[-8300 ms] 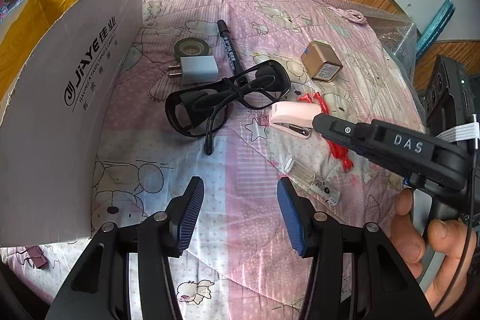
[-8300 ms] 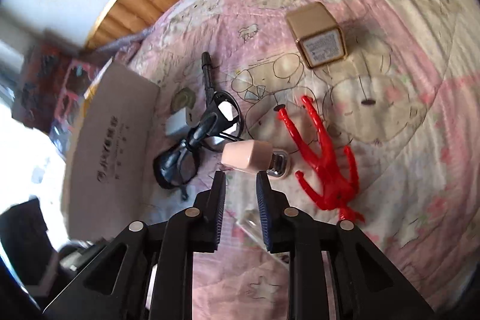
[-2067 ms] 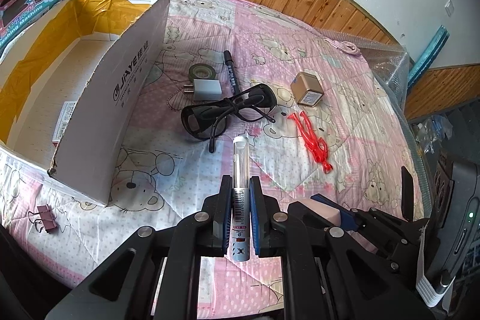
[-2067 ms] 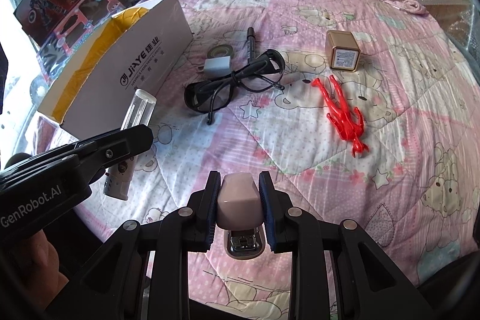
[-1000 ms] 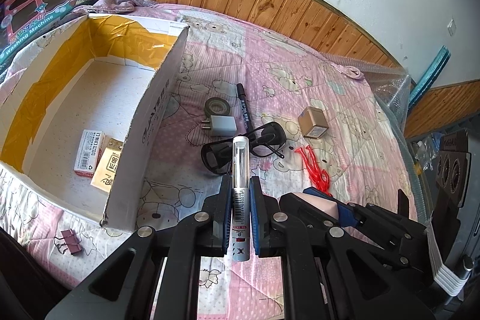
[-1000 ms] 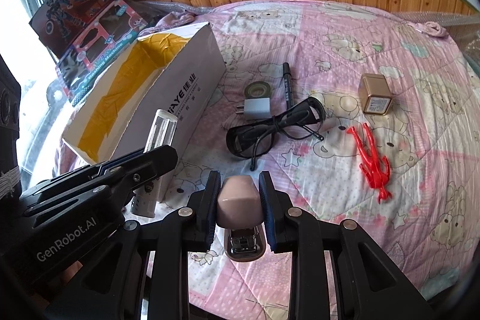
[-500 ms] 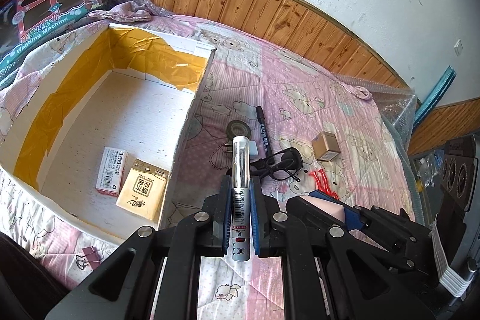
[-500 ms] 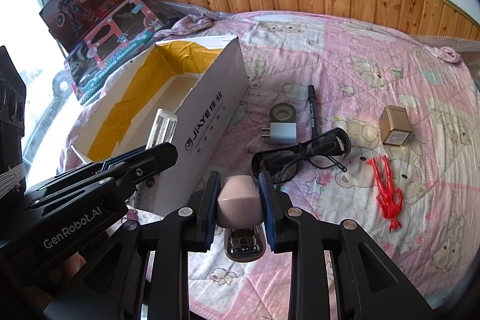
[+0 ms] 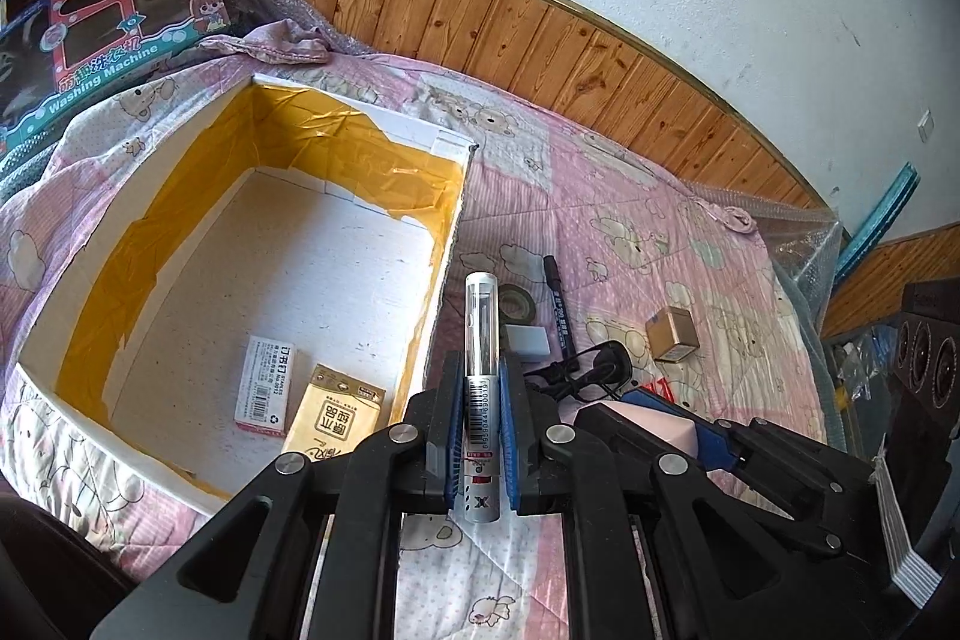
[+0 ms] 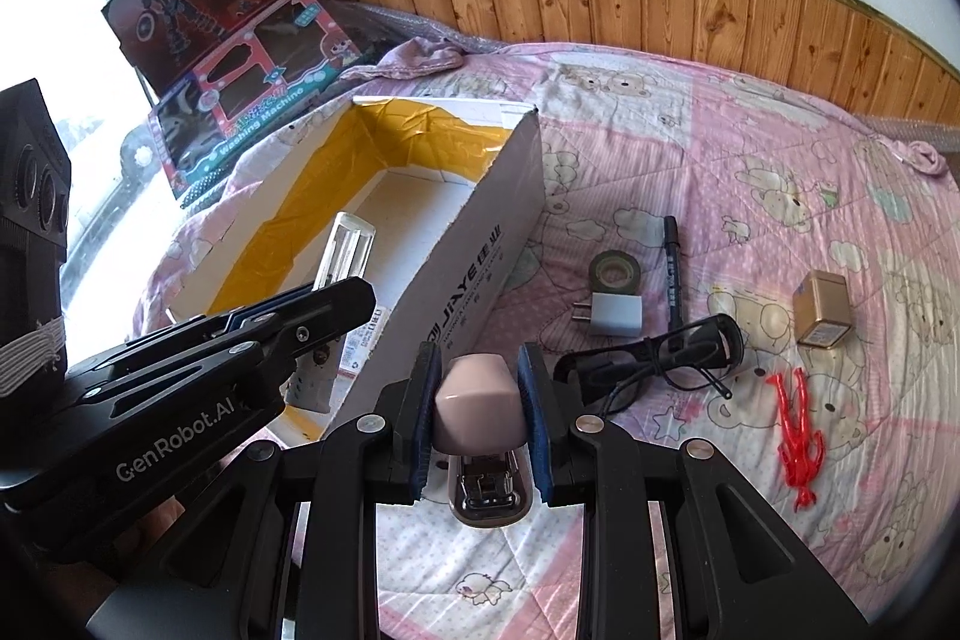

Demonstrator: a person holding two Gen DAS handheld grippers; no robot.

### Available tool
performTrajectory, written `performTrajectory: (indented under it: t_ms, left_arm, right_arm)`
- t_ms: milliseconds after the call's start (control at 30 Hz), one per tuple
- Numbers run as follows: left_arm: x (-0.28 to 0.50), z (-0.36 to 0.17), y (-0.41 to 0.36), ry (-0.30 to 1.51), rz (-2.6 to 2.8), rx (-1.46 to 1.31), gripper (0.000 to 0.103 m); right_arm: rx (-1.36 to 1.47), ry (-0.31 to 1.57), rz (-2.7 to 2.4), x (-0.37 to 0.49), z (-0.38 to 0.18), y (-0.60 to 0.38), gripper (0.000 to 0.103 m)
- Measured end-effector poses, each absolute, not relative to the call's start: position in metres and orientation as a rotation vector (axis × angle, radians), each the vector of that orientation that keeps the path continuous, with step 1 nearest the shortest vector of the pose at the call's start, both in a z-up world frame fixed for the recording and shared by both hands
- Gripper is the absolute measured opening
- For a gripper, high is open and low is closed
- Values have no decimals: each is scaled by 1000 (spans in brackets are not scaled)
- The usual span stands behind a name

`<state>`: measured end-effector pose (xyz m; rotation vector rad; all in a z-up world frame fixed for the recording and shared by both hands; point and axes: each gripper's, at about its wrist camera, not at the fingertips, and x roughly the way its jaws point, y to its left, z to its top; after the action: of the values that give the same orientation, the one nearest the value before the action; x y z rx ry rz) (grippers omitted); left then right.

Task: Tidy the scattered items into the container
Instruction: 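Lower the stapler and clear tube over the box interior with both tools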

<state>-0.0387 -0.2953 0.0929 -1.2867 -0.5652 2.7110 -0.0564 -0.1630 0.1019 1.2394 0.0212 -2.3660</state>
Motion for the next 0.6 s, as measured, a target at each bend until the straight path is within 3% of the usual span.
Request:
performTrajectory:
  t_ms: [600]
  left_arm:
    - [-51, 97, -356, -610, 2803, -1273, 11]
  right_arm:
    - [1166, 96, -2325, -79, 123, -215, 28]
